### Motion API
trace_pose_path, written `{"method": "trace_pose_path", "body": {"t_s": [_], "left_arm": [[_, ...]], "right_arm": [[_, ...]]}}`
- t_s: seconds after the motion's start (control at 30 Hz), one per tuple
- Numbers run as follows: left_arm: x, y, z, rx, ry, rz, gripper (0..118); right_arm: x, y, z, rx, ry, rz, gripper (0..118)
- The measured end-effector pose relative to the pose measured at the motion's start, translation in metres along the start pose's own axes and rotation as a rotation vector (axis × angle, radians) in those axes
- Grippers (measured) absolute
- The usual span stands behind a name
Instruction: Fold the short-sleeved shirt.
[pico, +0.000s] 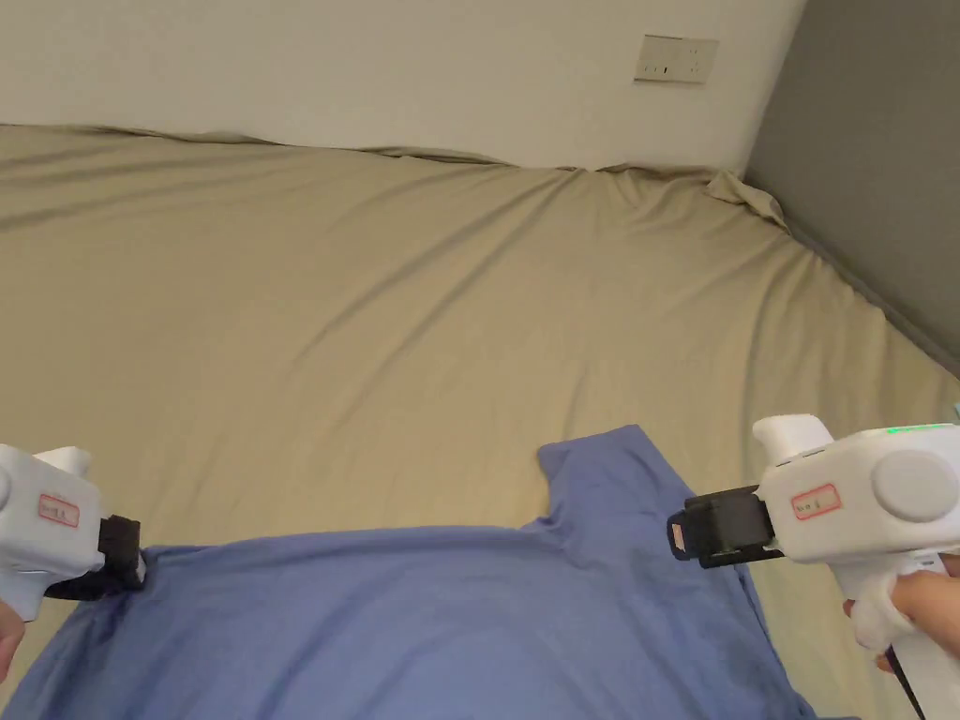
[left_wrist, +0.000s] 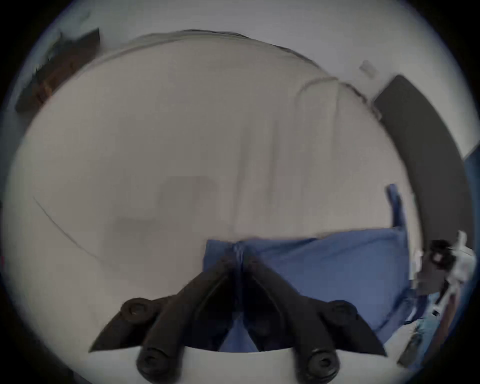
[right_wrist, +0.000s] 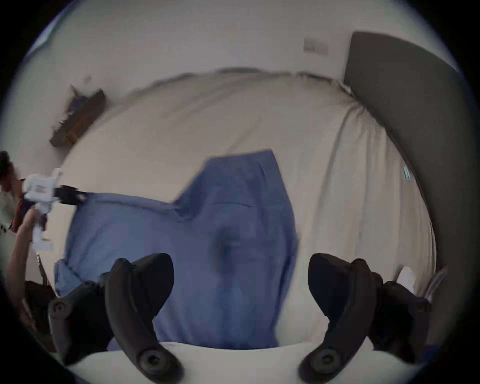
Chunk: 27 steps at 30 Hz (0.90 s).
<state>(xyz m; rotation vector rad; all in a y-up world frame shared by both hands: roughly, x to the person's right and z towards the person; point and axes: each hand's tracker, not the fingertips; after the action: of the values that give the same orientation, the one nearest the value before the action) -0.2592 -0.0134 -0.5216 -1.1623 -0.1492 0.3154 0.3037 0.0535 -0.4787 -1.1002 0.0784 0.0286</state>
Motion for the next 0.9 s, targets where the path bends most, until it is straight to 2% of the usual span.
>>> {"method": "trace_pose_path", "body": {"t_s": [0.03, 0.1, 0.2, 0.27, 0.3, 0.33, 0.37, 0.4, 0.43, 0.47, 0.5, 0.57, 0.63, 0.7, 0.83, 0.9], "left_arm": [[0.003, -0.003, 0.0, -0.006, 0.05, -0.038, 3], [0.011, -0.007, 0.001, 0.017, 0.11, -0.134, 3], [0.014, -0.007, 0.006, 0.006, 0.101, -0.119, 3], [0.013, -0.004, 0.008, 0.005, 0.092, -0.135, 3], [0.013, -0.003, 0.008, -0.001, 0.092, -0.148, 3], [0.013, -0.003, 0.007, -0.006, 0.096, -0.159, 3], [0.011, -0.002, 0.007, -0.012, 0.098, -0.162, 3], [0.009, -0.002, 0.006, -0.014, 0.096, -0.162, 3], [0.007, -0.002, 0.006, -0.015, 0.089, -0.16, 3], [0.005, -0.003, 0.006, -0.015, 0.077, -0.156, 3], [0.004, -0.004, 0.007, -0.014, 0.072, -0.155, 3], [0.003, -0.004, 0.012, -0.003, 0.066, -0.162, 3], [0.002, -0.007, 0.027, 0.021, 0.049, -0.167, 3], [0.003, -0.011, 0.046, 0.047, 0.0, -0.189, 3], [0.01, -0.03, 0.101, 0.139, -0.003, -0.282, 3], [0.011, -0.046, 0.132, 0.185, -0.022, -0.311, 3]], "right_arm": [[0.006, 0.013, -0.018, -0.047, -0.008, 0.004, 108], [0.016, 0.031, -0.052, -0.122, -0.04, -0.06, 108], [0.028, 0.048, -0.094, -0.194, -0.038, -0.218, 108], [0.026, 0.054, -0.11, -0.242, -0.021, -0.231, 107], [0.022, 0.056, -0.114, -0.266, -0.001, -0.203, 101], [0.015, 0.057, -0.117, -0.297, 0.006, -0.158, 89], [0.008, 0.056, -0.115, -0.316, -0.038, -0.116, 82], [0.003, 0.057, -0.109, -0.296, -0.085, -0.094, 54], [-0.001, 0.058, -0.102, -0.269, -0.064, -0.116, 21], [-0.004, 0.061, -0.096, -0.26, -0.081, -0.114, 3], [-0.005, 0.058, -0.088, -0.232, -0.143, -0.092, 3], [-0.002, 0.056, -0.067, -0.158, 0.011, -0.147, 3], [-0.004, 0.051, -0.042, -0.102, 0.001, -0.123, 3], [-0.007, 0.045, -0.014, -0.05, 0.036, -0.081, 3], [-0.02, 0.02, 0.059, 0.059, 0.086, -0.01, 3], [-0.024, 0.002, 0.093, 0.096, 0.1, -0.003, 3]]}}
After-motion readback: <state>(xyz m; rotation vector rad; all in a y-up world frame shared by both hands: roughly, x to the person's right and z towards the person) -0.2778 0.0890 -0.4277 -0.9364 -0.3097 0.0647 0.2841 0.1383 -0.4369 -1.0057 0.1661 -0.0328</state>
